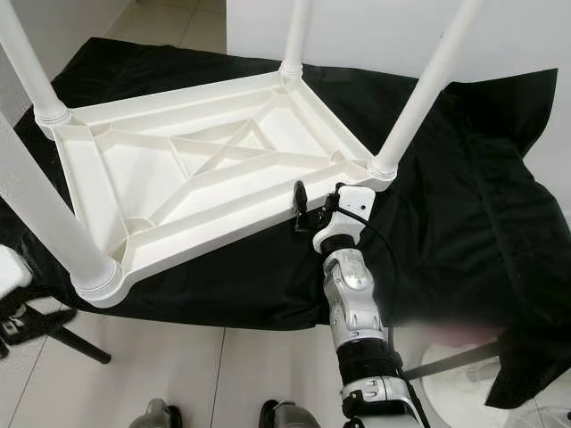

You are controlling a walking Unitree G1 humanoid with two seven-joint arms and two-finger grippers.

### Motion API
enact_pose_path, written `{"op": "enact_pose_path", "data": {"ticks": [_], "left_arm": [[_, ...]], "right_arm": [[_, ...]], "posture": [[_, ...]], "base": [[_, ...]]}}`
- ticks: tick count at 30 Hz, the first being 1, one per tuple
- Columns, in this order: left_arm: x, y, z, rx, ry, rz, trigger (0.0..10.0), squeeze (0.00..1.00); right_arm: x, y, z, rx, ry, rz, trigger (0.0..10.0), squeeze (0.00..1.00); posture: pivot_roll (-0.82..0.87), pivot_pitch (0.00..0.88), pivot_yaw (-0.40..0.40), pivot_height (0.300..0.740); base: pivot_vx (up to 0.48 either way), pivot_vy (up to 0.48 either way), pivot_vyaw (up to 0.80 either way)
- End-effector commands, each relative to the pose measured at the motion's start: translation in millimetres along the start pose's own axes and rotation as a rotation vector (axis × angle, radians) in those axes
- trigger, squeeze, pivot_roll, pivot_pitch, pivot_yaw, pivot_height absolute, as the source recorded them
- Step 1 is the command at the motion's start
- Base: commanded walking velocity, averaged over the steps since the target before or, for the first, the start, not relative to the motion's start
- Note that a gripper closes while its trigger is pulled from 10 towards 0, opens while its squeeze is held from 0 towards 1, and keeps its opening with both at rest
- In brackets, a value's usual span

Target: Building children table

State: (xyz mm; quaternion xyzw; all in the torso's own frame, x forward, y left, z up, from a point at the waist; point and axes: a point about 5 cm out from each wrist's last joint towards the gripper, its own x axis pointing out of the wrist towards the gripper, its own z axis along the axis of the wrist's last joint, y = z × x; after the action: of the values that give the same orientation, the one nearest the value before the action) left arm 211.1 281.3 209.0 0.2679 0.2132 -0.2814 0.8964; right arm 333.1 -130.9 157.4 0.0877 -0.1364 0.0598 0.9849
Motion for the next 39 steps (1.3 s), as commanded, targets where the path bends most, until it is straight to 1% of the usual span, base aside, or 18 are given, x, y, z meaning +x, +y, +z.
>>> {"op": "enact_pose_path", "data": {"ticks": [1, 2, 4, 6, 8, 9, 14, 15, 16, 19, 22, 24, 25, 28, 29, 33, 35, 39], "left_arm": [[-1.3, 8.2, -2, 0.001, -0.008, 0.107, 10.0, 0.00], [1.5, 14.8, 0, -0.018, -0.041, 0.163, 10.0, 0.00], [6.2, 21.6, 9, 0.008, -0.114, 0.242, 10.0, 0.00], [10.4, 23.3, 14, -0.048, -0.179, 0.265, 10.0, 0.00], [12.1, 22.9, 17, -0.060, -0.203, 0.272, 10.0, 0.00], [17.3, 17.3, 18, -0.099, -0.237, 0.261, 10.0, 0.00], [24.8, 4.4, 20, -0.134, -0.290, 0.234, 10.0, 0.00], [28.0, -1.6, 21, -0.178, -0.317, 0.214, 10.0, 0.00], [28.0, -1.6, 21, -0.178, -0.317, 0.214, 10.0, 0.00], [40.5, -24.4, 29, -0.225, -0.392, 0.111, 10.0, 0.00], [40.5, -24.4, 29, -0.225, -0.392, 0.111, 10.0, 0.00], [50.3, -38.2, 35, -0.264, -0.434, 0.055, 10.0, 0.00], [50.3, -38.2, 35, -0.264, -0.434, 0.055, 10.0, 0.00], [58.3, -52.8, 40, -0.321, -0.477, -0.022, 10.0, 0.00], [58.3, -52.8, 40, -0.321, -0.477, -0.022, 10.0, 0.00], [71.4, -99.7, 41, -0.374, -0.506, -0.242, 10.0, 0.00], [76.3, -112.9, 40, -0.386, -0.496, -0.298, 10.0, 0.00], [79.1, -118.1, 41, -0.389, -0.498, -0.315, 10.0, 0.00]], "right_arm": [[-2.0, -3.3, -2, 0.001, 0.004, -0.010, 10.0, 0.00], [-2.6, -3.7, -3, -0.001, 0.005, -0.012, 10.0, 0.00], [-3.1, -4.8, -3, -0.002, 0.007, -0.019, 10.0, 0.00], [-3.7, -6.0, -3, -0.002, 0.007, -0.024, 10.0, 0.00], [-4.1, -6.6, -4, -0.004, 0.007, -0.026, 10.0, 0.00], [-5.0, -7.8, -4, -0.006, 0.008, -0.033, 10.0, 0.00], [-7.1, -10.8, -5, -0.011, 0.009, -0.049, 10.0, 0.00], [-8.1, -12.2, -5, -0.013, 0.011, -0.057, 10.0, 0.00], [-8.1, -12.2, -5, -0.013, 0.011, -0.057, 10.0, 0.00], [-8.8, -13.5, -8, -0.012, 0.018, -0.069, 10.0, 0.00], [-8.8, -13.5, -8, -0.012, 0.018, -0.069, 10.0, 0.00], [-6.4, -14.1, -10, -0.022, 0.039, -0.084, 10.0, 0.00], [-6.4, -14.1, -10, -0.022, 0.039, -0.084, 10.0, 0.00], [-3.1, -13.5, -12, -0.017, 0.069, -0.081, 10.0, 0.00], [-3.1, -13.5, -12, -0.017, 0.069, -0.081, 10.0, 0.00], [1.9, -13.9, -20, -0.003, 0.136, -0.101, 10.0, 0.00], [3.2, -14.5, -24, 0.024, 0.165, -0.117, 10.0, 0.00], [4.1, -14.7, -26, 0.047, 0.182, -0.124, 10.0, 0.00]], "posture": [[0.15, 0.156, -0.099, 0.740], [0.15, 0.156, -0.099, 0.740], [0.14, 0.160, -0.098, 0.740], [0.14, 0.161, -0.095, 0.740], [0.14, 0.161, -0.095, 0.740], [0.13, 0.163, -0.087, 0.740], [0.12, 0.164, -0.082, 0.740], [0.12, 0.165, -0.081, 0.740], [0.12, 0.165, -0.081, 0.740], [0.11, 0.169, -0.079, 0.740], [0.11, 0.169, -0.079, 0.740], [0.11, 0.170, -0.084, 0.740], [0.11, 0.170, -0.084, 0.740], [0.11, 0.169, -0.085, 0.740], [0.11, 0.169, -0.085, 0.740], [0.10, 0.167, -0.089, 0.740], [0.09, 0.167, -0.090, 0.740], [0.09, 0.167, -0.091, 0.740]], "base": [[0.000, 0.000, 0.00], [0.000, 0.000, 0.00], [0.000, 0.000, 0.00], [0.000, 0.000, 0.00], [0.000, 0.000, 0.00], [0.000, 0.000, 0.00], [0.000, 0.000, 0.00], [0.000, 0.000, 0.00], [0.000, 0.000, 0.00], [0.000, 0.000, 0.00], [0.000, 0.000, 0.00], [0.000, 0.000, 0.00], [0.000, 0.000, 0.00], [0.000, 0.000, 0.00], [0.000, 0.000, 0.00], [0.000, 0.000, 0.00], [0.000, 0.000, 0.00], [0.000, 0.000, 0.00]]}}
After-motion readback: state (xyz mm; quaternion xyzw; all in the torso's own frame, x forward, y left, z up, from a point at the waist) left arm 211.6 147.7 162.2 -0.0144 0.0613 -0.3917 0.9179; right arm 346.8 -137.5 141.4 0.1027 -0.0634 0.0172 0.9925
